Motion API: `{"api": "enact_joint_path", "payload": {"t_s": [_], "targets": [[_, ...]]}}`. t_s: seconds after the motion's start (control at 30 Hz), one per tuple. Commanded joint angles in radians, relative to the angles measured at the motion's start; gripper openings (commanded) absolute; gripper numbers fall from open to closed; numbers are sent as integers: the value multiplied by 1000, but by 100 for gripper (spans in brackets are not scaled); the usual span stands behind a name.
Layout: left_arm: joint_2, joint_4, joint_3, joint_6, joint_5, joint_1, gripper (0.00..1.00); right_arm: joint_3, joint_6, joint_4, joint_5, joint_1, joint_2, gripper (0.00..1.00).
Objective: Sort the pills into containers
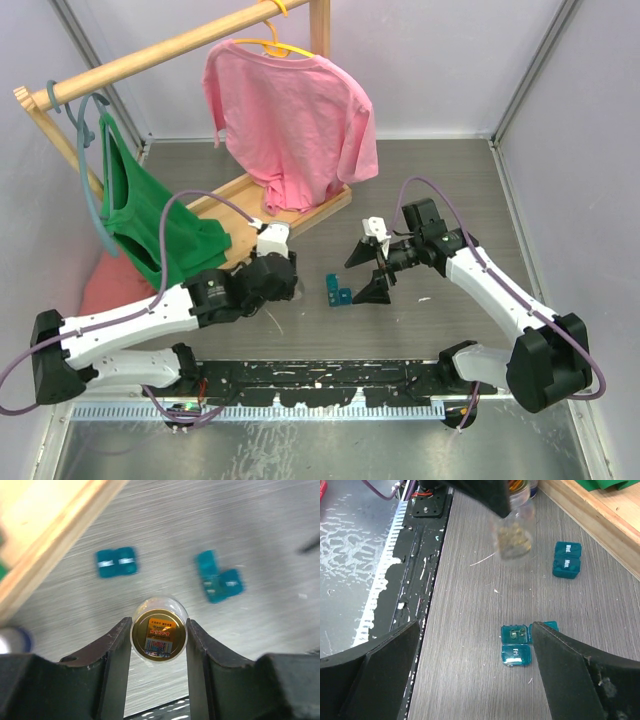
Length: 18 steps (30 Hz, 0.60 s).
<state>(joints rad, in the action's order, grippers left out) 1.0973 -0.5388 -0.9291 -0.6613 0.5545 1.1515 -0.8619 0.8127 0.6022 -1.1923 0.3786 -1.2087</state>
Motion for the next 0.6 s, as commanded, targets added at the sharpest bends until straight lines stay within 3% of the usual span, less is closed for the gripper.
{"api": "enact_joint_path", "payload": {"t_s": [0.0,0.23,0.37,0.47,0.57], "targets": [[-16,-242,19,-51,77,-126,0,-32,1,-20,-30,-9,29,100],[-91,-113,183,-12,97,-272,0,-14,-21,-52,-39,-19,35,100],[-116,-16,247,21,31,-402,0,-11,-25,-59,-39,-20,33,100],[-117,21,268,33,37,-431,1,-9,-30,-63,-38,-20,33,100],[-96,29,273,33,62,-438,16,-9,-32,-65,-38,-21,30,100]]}}
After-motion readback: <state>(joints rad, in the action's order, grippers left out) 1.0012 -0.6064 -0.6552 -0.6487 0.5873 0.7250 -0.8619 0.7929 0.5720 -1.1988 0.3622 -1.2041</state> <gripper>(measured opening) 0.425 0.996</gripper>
